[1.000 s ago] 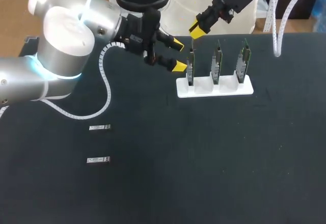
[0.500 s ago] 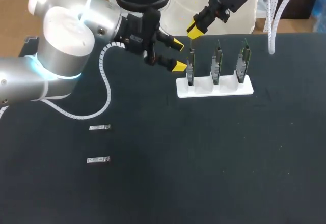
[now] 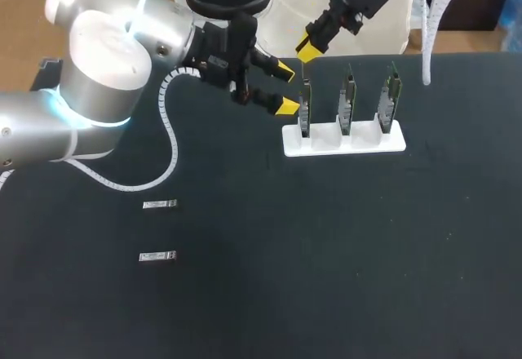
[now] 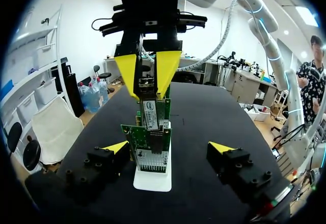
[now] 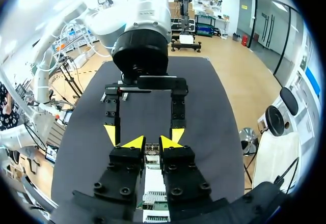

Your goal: Pick up the optical module with the left hand, and insert it into the network port with the right hand.

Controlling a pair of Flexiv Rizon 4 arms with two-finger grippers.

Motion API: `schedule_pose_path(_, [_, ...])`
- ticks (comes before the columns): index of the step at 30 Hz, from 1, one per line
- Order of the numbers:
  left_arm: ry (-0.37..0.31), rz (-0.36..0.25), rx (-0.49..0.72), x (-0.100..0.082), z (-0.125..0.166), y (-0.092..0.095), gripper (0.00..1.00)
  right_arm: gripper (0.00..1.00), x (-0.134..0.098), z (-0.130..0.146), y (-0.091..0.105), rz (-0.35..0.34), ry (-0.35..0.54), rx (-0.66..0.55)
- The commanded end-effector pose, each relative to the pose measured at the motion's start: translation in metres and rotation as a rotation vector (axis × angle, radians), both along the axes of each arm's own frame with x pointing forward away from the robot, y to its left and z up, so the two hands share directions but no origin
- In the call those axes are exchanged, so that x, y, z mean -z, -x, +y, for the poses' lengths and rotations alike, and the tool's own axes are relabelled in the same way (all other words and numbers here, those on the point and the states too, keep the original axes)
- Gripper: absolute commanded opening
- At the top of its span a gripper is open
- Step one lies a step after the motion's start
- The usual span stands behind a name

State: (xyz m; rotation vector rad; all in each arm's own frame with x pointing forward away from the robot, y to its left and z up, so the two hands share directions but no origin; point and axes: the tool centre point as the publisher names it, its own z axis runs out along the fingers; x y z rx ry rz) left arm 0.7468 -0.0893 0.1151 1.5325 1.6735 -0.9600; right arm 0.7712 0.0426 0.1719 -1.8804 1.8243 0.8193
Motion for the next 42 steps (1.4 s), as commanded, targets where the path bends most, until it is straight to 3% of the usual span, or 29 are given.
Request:
schedule_pose_path(1, [-0.004,0.002,0.002,-0.0003,-0.0005,-0.0013,1.0,0.0,0.0033,-0.0009,0.0003,0.0,0.002,0.005])
schedule_pose_path(42, [-0.004,0.002,0.002,-0.0003,-0.0005,-0.0013,1.0,0.0,0.0001,-0.0045,0.0098,-0.022,-0.004,0.03])
